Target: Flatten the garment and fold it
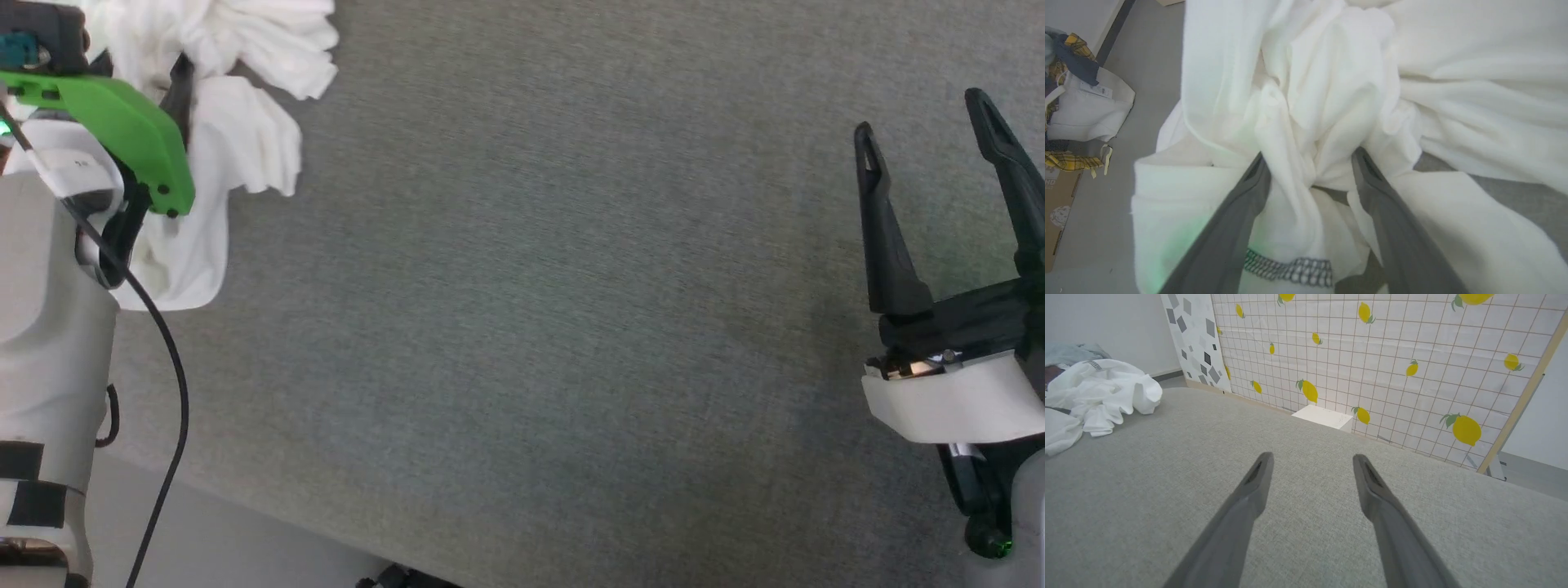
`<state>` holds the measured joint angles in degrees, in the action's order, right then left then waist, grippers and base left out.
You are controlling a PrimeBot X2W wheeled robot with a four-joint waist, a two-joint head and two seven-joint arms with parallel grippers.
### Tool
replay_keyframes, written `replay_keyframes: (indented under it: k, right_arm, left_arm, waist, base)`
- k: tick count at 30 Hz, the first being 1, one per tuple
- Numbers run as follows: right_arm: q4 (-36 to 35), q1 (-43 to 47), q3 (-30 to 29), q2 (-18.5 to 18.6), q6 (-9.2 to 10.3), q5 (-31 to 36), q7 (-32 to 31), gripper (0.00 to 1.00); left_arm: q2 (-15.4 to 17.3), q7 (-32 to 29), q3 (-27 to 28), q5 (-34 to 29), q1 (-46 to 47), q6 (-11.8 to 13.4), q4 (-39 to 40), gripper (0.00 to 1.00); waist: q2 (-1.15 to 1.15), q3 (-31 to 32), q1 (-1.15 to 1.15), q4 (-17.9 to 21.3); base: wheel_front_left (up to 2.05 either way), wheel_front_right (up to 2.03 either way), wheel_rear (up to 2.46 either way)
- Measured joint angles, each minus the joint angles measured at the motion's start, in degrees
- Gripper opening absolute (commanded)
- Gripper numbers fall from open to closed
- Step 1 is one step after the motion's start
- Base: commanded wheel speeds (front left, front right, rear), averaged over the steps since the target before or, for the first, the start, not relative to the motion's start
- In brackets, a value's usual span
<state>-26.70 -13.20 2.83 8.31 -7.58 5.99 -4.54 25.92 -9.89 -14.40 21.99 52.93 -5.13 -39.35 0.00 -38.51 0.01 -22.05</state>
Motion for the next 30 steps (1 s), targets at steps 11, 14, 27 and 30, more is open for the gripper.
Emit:
replay_keyframes:
  k: [11,14,27,30]
  right_arm:
    - [0.1,-0.1,-0.3,0.2,0.0,-0.5,0.0,1.0]
    - [0.9,-0.1,-0.3,-0.3,0.0,-0.7,0.8,1.0]
    - [9.0,3.0,-5.9,-5.2,0.0,-3.2,8.6,1.0]
    - [10.2,4.2,-7.3,-5.3,0.0,-3.9,9.9,1.0]
  left_arm:
    - [0.1,5.5,-0.3,-0.3,2.2,0.7,-5.9,0.0]
    - [0.9,6.9,-0.3,-0.5,3.5,0.7,-6.2,0.0]
    - [7.1,6.7,0.0,-1.5,12.0,-0.1,5.0,0.0]
    - [7.1,4.5,0.0,-1.2,13.7,-0.1,9.2,0.0]
  waist:
    - [0.0,-1.3,0.0,1.9]
    - [0.0,0.1,0.0,1.7]
    - [0.0,13.5,-0.01,2.8]
    - [0.0,16.5,-0.01,3.3]
  base:
    - [0.0,0.0,0.0]
    - [0.0,0.0,0.0]
    - [0.0,0.0,0.0]
    - [0.0,0.0,0.0]
